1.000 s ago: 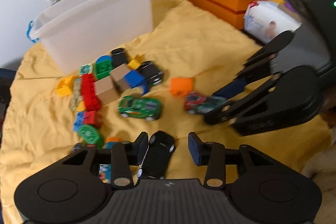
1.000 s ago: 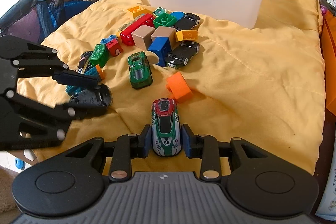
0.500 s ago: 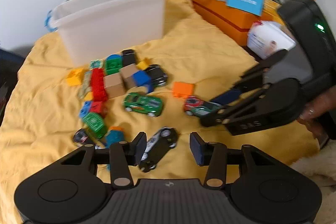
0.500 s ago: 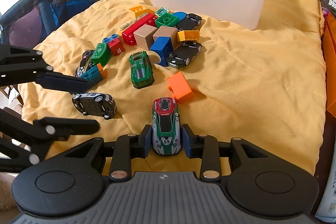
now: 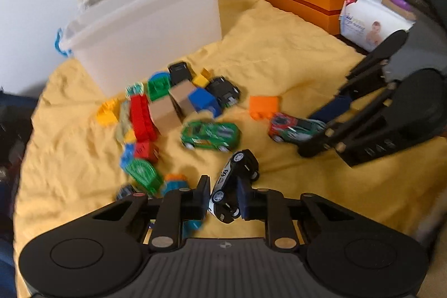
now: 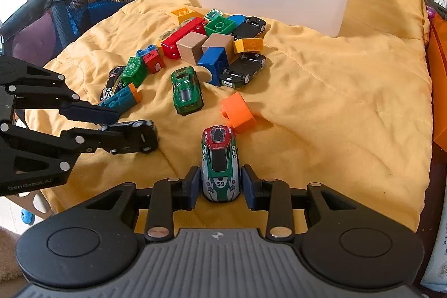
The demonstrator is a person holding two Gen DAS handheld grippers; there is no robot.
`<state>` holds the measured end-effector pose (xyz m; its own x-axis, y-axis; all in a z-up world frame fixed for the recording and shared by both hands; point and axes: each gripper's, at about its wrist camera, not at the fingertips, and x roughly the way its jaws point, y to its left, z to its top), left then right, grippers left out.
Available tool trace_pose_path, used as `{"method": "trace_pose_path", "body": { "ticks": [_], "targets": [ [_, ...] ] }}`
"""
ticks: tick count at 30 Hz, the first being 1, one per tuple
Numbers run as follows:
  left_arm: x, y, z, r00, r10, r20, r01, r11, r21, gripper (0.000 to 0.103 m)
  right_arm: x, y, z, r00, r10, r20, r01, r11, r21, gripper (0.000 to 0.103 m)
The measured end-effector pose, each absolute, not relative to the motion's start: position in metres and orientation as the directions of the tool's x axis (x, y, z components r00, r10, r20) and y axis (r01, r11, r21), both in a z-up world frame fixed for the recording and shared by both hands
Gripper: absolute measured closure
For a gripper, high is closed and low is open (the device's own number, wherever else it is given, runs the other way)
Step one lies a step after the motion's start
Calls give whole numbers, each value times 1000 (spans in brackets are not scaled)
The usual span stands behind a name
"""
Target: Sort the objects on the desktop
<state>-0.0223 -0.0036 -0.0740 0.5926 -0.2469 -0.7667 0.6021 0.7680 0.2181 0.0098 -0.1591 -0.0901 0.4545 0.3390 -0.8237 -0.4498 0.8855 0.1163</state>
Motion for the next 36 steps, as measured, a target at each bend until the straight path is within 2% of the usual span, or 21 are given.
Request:
{"method": "trace_pose_path", "body": {
  "ticks": [2, 6, 8, 9, 11, 15, 20, 36],
  "targets": [
    [-19, -8, -74, 620, -219, -754, 591, 763, 264, 79, 10, -157, -90, 454, 334, -826, -451, 886, 111, 67],
    [-29, -13, -73, 587, -270, -763, 639, 734, 231, 79, 10, -155, -90, 456, 328, -827, -455, 885, 101, 66],
    [-38, -17, -75, 578, -295, -760, 663, 713, 227, 75, 9, -156, -90, 456, 330, -826, -453, 886, 104, 66],
    [-42, -19, -75, 578, -307, -756, 672, 705, 227, 70, 9, -156, -90, 456, 332, -826, -453, 885, 106, 66],
    [-45, -21, -76, 577, -317, -752, 674, 705, 220, 68, 10, -157, -90, 456, 335, -824, -451, 886, 111, 66],
    [-42, -11, -66, 548, -372, -749, 656, 747, 108, 67, 11, -157, -91, 456, 334, -825, -453, 885, 108, 64],
    [-43, 2, -48, 566, -430, -703, 617, 786, 16, 58, 11, -156, -91, 455, 333, -826, -459, 883, 103, 62],
    [-23, 21, -54, 565, -397, -723, 529, 847, -52, 55, 11, -154, -90, 456, 328, -827, -451, 887, 103, 59]
  ]
}}
